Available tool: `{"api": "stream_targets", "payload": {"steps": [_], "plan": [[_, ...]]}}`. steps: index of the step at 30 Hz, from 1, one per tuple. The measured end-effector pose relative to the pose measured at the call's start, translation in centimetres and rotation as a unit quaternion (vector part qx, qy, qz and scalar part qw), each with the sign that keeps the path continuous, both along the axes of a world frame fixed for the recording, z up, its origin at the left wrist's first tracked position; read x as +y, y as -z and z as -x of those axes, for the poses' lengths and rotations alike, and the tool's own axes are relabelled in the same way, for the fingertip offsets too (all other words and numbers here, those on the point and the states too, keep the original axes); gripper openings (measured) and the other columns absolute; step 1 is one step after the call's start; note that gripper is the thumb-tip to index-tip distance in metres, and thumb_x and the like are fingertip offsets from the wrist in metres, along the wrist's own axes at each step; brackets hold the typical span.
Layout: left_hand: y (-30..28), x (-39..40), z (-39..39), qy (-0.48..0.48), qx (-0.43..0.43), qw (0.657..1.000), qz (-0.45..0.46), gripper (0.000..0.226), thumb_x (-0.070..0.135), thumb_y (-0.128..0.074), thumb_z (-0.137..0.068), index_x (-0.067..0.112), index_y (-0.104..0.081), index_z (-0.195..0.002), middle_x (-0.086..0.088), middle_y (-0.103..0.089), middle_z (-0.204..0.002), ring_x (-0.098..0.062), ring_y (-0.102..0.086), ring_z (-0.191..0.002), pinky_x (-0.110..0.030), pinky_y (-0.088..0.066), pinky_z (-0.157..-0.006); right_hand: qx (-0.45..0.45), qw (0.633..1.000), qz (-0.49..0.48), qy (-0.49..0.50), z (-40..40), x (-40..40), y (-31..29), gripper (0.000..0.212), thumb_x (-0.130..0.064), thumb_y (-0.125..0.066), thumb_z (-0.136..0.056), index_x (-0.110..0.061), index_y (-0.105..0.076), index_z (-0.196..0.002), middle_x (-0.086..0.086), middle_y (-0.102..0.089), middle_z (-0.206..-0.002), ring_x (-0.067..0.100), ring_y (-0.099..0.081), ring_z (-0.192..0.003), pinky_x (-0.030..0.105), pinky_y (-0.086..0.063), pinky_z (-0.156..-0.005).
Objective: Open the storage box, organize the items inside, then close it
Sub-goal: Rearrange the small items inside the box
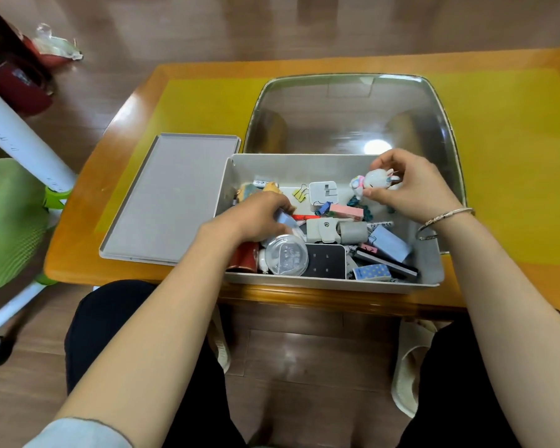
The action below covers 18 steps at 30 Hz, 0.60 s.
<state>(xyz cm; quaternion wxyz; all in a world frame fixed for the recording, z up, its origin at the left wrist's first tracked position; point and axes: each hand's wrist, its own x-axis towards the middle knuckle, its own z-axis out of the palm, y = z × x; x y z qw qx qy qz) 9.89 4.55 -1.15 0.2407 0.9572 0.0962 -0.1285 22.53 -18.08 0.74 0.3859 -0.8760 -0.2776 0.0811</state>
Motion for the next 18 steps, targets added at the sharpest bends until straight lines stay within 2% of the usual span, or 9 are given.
{"api": "stream_targets", "payload": {"steps": [4,8,10,12,15,18], "plan": [[-0.2,1.1,0.2,-0.075,-0.118,0.990,-0.003,0.033,0.014,-0.066,-0.086,0.008,-0.058,-0.117,-0.012,-0.059,-0.109,-0.027,-0.055,-0.100,-0.024,-0.037,-0.078,-0.001,1.000,-0.010,0.005,-0.3,0.1,-0.2,0.031,-0.017,-0.080,-0.072,-0.018,-0.060,-0.096,-0.002,-0.063,-0.091,0.003,-0.053,-0.070,0.004,-0.039,-0.059],[-0.6,1.9,-0.1,-0.136,-0.220,0.965,-0.029,0.042,0.011,-0.057,-0.092,0.006,-0.049,-0.133,-0.016,-0.047,-0.129,-0.030,-0.048,-0.117,-0.034,-0.037,-0.102,-0.011,1.000,0.002,-0.003,-0.3,0.1,-0.4,0.031,-0.018,-0.079,-0.072,-0.019,-0.059,-0.096,-0.001,-0.063,-0.092,0.001,-0.053,-0.070,-0.001,-0.036,-0.056],[-0.6,1.9,-0.6,-0.120,-0.225,0.966,-0.045,0.047,0.010,-0.056,-0.092,0.007,-0.045,-0.138,-0.016,-0.044,-0.132,-0.032,-0.045,-0.119,-0.041,-0.038,-0.103,-0.013,1.000,0.014,-0.006,-0.4,0.1,-0.4,0.031,-0.018,-0.079,-0.073,-0.019,-0.060,-0.096,0.000,-0.064,-0.093,0.007,-0.055,-0.071,-0.001,-0.036,-0.056],[-0.3,1.8,-1.1,-0.099,-0.198,0.972,-0.074,0.047,0.011,-0.056,-0.092,0.013,-0.044,-0.138,-0.013,-0.049,-0.131,-0.033,-0.046,-0.117,-0.042,-0.041,-0.096,-0.014,1.000,0.021,-0.011,-0.4,0.0,-0.4,0.030,-0.018,-0.078,-0.073,-0.019,-0.060,-0.096,0.002,-0.065,-0.093,0.012,-0.056,-0.073,0.001,-0.036,-0.056],[0.1,1.7,-1.3,-0.099,-0.176,0.974,-0.104,0.030,0.012,-0.060,-0.088,0.018,-0.053,-0.117,-0.008,-0.061,-0.116,-0.031,-0.054,-0.106,-0.037,-0.043,-0.080,-0.024,0.999,0.040,-0.024,-0.4,0.0,-0.4,0.030,-0.020,-0.078,-0.074,-0.018,-0.060,-0.097,0.002,-0.064,-0.091,0.014,-0.057,-0.075,0.009,-0.036,-0.057],[-0.2,1.9,-1.4,-0.065,-0.166,0.974,-0.138,0.022,0.016,-0.065,-0.085,0.016,-0.063,-0.108,-0.007,-0.062,-0.115,-0.030,-0.053,-0.108,-0.040,-0.043,-0.088,-0.033,0.998,0.052,-0.032,-0.5,0.0,-0.4,0.030,-0.019,-0.077,-0.074,-0.016,-0.061,-0.098,0.003,-0.063,-0.091,0.015,-0.056,-0.077,0.012,-0.034,-0.061]]}}
